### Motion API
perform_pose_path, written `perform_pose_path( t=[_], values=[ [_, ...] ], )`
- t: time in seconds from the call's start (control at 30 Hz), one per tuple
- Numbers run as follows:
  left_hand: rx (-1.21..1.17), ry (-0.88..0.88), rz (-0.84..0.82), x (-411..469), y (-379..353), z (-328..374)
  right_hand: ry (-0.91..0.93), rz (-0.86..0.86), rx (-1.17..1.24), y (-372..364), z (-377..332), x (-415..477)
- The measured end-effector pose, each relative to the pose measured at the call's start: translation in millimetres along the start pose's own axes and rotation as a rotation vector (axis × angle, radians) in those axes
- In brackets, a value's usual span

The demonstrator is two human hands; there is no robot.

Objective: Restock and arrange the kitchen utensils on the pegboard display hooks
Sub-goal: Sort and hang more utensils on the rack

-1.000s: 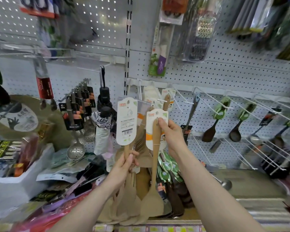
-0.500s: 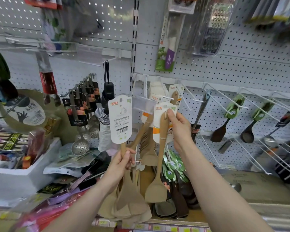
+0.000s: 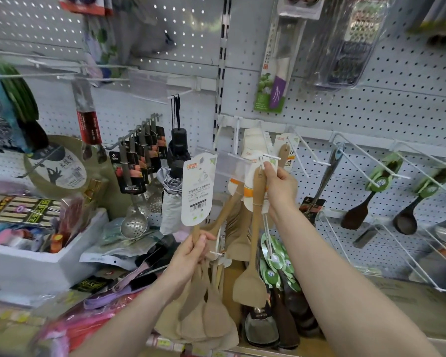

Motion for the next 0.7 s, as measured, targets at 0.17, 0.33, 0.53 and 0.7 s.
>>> perform_pose_path(
  t=[0.17,0.33,0.53,0.7],
  values=[
    [-0.057,0.020,-0.025,-3.8,5.4,1.0,-0.004,0.154,-0.179,-3.8,1.1,-1.5],
    [-0.041,0.043,-0.017,-15.1,-2.9,-4.2,0.080,0.063,-0.142,0.5,17.9,-49.9],
    [-0.160,0.047,0.006,-24.6,-12.9,-12.5,0.091,-0.282,-0.052,-4.6,15.7,-105.8],
    [-0.183,0.065,-0.039,-34.4,-30.9,-13.2,0.173,-0.365,-0.144,-8.6,10.2,-125.1]
  ],
)
Point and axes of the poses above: each hand's wrist, its own x-axis towards the middle knuckle, its own y-axis out of the back of the hand, z = x × y, the point moved 1 cm from there along x, towards the middle knuckle, and after that the axes turned 13 degrees about -z, right-handed, at the moved point
